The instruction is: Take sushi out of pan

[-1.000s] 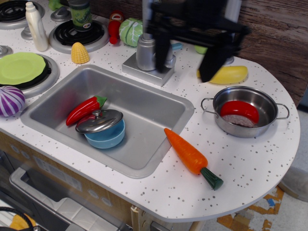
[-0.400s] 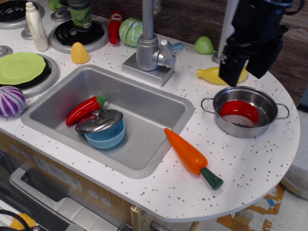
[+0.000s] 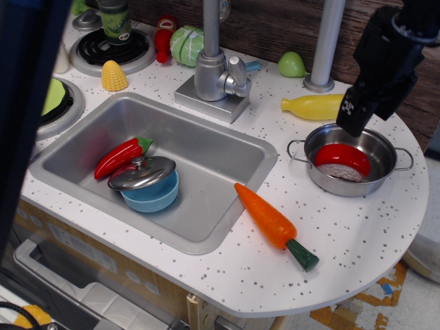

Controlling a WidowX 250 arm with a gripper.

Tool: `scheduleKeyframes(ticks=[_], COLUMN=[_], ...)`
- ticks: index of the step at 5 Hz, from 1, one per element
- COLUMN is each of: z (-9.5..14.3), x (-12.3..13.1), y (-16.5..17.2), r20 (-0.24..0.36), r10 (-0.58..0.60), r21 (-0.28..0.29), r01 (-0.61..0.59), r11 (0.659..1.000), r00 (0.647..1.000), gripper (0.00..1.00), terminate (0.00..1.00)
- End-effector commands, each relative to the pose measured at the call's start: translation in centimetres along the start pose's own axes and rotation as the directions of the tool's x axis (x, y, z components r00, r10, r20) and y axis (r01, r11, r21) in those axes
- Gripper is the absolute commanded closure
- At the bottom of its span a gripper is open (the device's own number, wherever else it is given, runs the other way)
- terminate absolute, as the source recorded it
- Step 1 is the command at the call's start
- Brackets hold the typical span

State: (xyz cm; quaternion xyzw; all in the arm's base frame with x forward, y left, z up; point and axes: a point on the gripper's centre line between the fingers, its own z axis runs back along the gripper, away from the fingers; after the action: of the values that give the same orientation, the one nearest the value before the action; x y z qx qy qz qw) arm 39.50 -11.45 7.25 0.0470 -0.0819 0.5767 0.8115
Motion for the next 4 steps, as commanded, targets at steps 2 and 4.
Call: scheduleKeyframes(ticks=[2, 4], z=[-0.8, -2.8], x=[-0.6, -0.7], y=[-0.5, 0.4], r20=[-0.008, -0.071], r10=[0.059, 0.036], r21=[-0.133, -0.185], r01=[-0.059, -0.048], r11=[0.989, 0.981], r00=[0.998, 0.997], gripper=[0.0, 0.0], terminate=[0.0, 0.0])
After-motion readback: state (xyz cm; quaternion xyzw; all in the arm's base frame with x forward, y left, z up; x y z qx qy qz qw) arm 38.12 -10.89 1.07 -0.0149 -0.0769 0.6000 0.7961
